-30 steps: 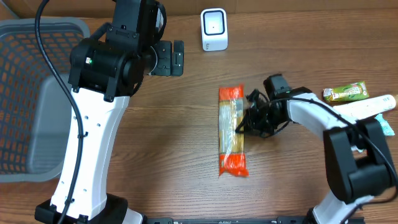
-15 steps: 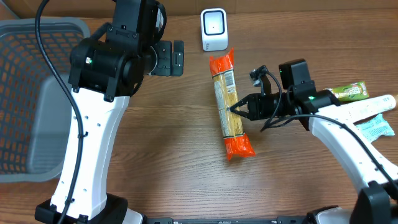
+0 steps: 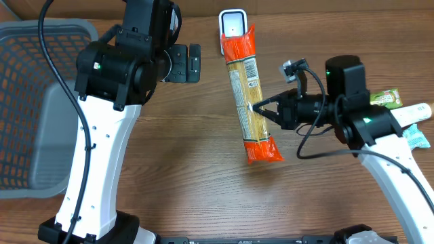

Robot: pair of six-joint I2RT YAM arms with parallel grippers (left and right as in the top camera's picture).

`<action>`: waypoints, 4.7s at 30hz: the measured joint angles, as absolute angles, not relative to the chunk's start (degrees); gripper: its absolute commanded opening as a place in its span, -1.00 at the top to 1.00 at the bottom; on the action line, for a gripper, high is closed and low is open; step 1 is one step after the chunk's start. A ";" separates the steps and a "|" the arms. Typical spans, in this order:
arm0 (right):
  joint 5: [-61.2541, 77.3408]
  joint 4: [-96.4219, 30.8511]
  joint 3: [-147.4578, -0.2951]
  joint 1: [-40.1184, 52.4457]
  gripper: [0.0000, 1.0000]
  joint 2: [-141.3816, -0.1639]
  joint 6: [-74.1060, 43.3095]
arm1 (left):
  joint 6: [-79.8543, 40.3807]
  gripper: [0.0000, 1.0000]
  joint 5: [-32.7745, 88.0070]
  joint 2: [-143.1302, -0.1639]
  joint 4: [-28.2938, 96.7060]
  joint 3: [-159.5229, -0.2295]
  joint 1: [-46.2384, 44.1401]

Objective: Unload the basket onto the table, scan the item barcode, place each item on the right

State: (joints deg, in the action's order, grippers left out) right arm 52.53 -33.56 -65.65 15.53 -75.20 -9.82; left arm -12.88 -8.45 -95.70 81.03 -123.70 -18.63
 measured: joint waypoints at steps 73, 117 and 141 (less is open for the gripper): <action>-13.19 -50.59 -75.33 46.92 0.39 -104.42 -18.33 | -12.88 -0.99 -8.45 -95.70 81.03 -123.70 -18.63; 37.69 -53.65 -71.90 17.69 -0.75 -114.13 13.02 | -12.88 -0.99 -8.45 -95.70 81.03 -123.70 -18.63; 17.98 -58.24 -75.18 23.05 0.82 -110.63 -1.48 | -12.88 -0.99 -8.45 -95.70 81.03 -123.70 -18.63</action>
State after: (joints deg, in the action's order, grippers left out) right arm 17.98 -58.24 -75.18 23.05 -110.63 -1.48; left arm -12.88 -8.45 -95.70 81.03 -123.70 -18.63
